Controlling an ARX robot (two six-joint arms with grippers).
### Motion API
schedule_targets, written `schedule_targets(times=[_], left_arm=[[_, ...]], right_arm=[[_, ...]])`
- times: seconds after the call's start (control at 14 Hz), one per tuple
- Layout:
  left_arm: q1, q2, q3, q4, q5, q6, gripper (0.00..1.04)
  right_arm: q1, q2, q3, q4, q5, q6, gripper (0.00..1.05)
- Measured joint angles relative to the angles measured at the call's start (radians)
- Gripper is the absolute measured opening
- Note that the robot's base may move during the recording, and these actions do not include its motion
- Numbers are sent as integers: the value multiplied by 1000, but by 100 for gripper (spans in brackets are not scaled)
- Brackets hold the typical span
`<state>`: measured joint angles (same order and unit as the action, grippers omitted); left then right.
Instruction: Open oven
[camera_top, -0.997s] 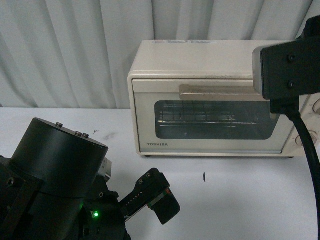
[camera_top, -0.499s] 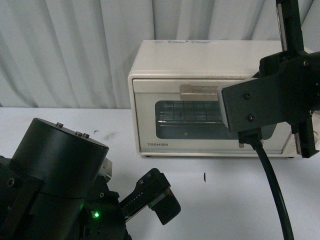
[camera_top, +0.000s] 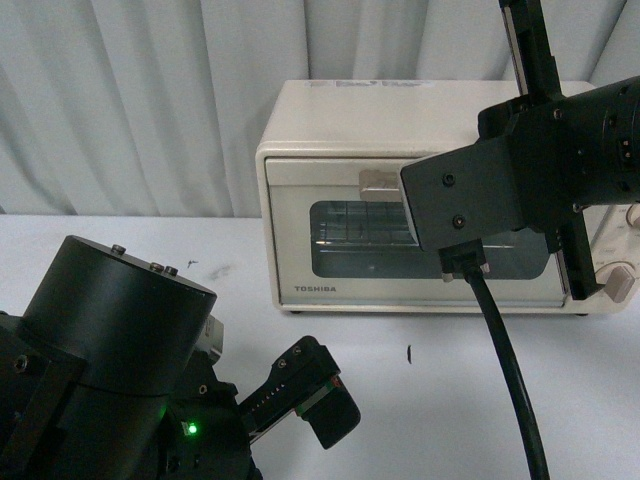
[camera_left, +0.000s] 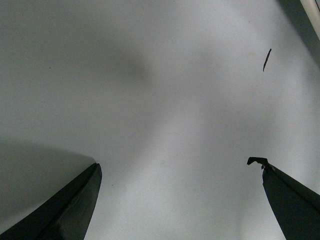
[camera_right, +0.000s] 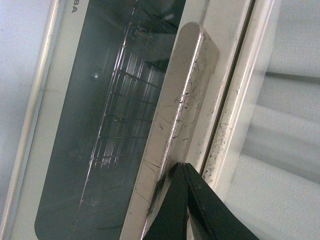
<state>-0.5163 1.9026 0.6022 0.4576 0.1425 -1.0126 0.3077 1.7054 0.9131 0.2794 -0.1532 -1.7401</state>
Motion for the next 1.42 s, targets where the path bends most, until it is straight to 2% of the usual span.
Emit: schedule_targets(times=[0.71, 1.42], left_arm=[[0, 0, 0, 0, 0, 0, 98], [0, 0, 0, -1, 0, 0, 98]], right_arm=[[-22, -32, 1, -103, 5, 132, 2], [-42, -56, -41, -114, -62, 278, 2]])
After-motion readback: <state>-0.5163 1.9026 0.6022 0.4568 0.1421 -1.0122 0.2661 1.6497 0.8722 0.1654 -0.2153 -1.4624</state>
